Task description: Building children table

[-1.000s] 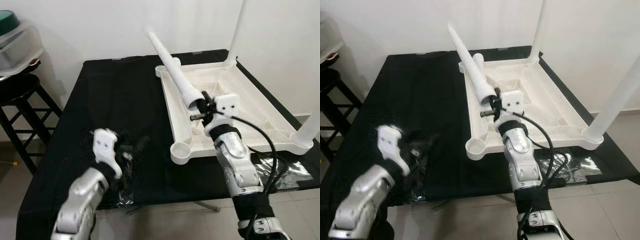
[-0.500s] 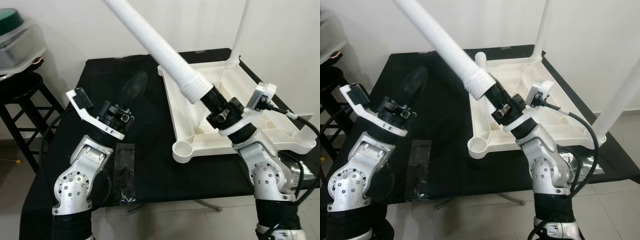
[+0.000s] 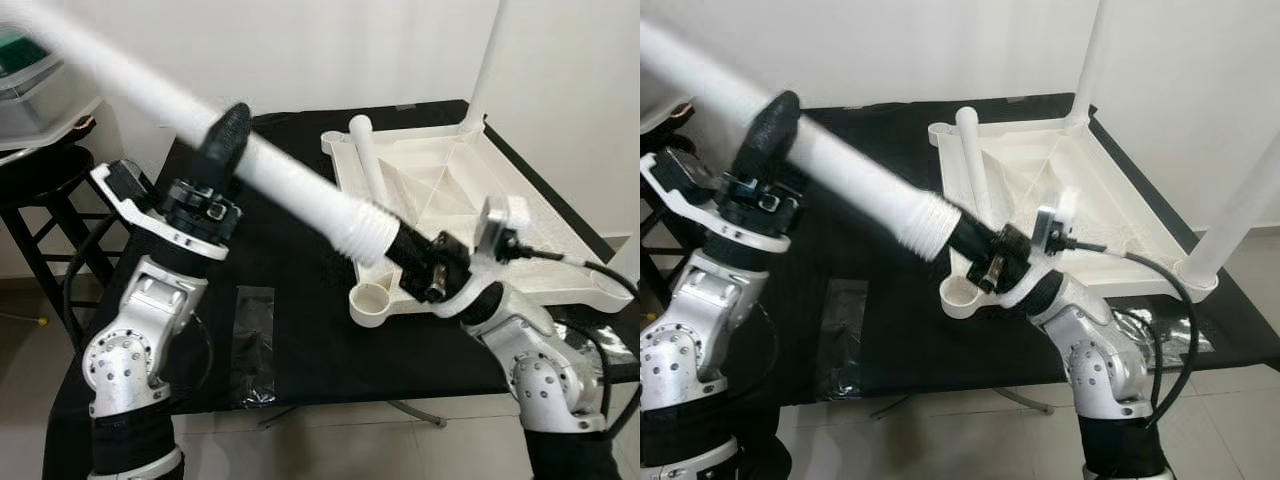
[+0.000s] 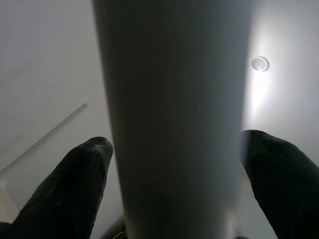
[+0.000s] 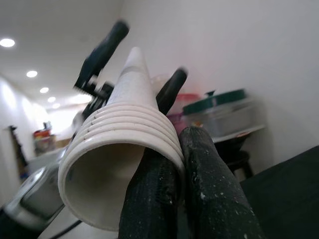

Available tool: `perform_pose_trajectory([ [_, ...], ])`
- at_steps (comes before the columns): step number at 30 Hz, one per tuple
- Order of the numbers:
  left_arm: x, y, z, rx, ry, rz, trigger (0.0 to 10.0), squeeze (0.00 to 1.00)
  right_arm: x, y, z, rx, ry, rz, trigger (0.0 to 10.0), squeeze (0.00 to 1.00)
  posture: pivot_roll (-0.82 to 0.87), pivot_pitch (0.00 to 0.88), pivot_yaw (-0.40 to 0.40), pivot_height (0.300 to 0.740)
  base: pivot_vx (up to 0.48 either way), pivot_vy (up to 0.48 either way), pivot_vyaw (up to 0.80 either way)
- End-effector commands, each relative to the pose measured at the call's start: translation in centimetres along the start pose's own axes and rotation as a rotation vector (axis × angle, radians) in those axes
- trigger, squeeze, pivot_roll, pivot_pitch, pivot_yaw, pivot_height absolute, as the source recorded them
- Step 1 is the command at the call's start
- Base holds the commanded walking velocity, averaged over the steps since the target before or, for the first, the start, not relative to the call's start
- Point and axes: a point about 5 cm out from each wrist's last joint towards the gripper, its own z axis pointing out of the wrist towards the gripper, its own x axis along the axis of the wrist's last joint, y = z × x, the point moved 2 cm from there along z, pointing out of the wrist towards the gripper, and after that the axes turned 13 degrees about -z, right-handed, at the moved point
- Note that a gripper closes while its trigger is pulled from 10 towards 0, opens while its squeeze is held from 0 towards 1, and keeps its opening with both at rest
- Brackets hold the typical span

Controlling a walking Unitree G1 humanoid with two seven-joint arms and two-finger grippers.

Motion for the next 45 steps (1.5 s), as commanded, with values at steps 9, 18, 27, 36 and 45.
perform_pose_trajectory([
  [9, 0.8, 1.7, -0.1, -0.084, -0.033, -0.05, 0.0, 0.0, -1.0, -1.3, -0.3, 0.095, -0.066, -0.003, 10.0, 0.0, -0.03, 0.099, 0.044, 0.74, 0.0, 0.0, 0.0],
  [18, 0.6, 1.7, -0.1, -0.073, -0.049, -0.079, 0.0, 0.0, -1.0, -1.0, -0.7, 0.08, -0.096, -0.018, 10.0, 0.0, -0.03, 0.1, 0.043, 0.74, 0.0, 0.0, 0.0],
  [27, 2.6, 2.7, 0.5, -0.1, -0.012, -0.057, 0.0, 0.0, -1.5, -0.6, -2.8, 0.037, -0.168, 0.008, 10.0, 1.0, -0.03, 0.103, 0.041, 0.74, 0.0, 0.0, 0.0],
  [36, 5.3, 4.3, 1.2, -0.137, 0.016, 0.035, 0.0, 0.0, -1.8, -0.9, -5.8, -0.005, -0.229, 0.038, 10.0, 1.0, -0.04, 0.102, 0.044, 0.74, 0.0, 0.0, 0.0],
  [45, 0.8, 1.6, 1.4, 0.021, -0.501, 0.664, 0.0, 0.0, -0.6, -1.6, -5.8, 0.139, -0.329, -0.03, 10.0, 1.0, -0.05, 0.085, 0.035, 0.74, 0.0, 0.0, 0.0],
])
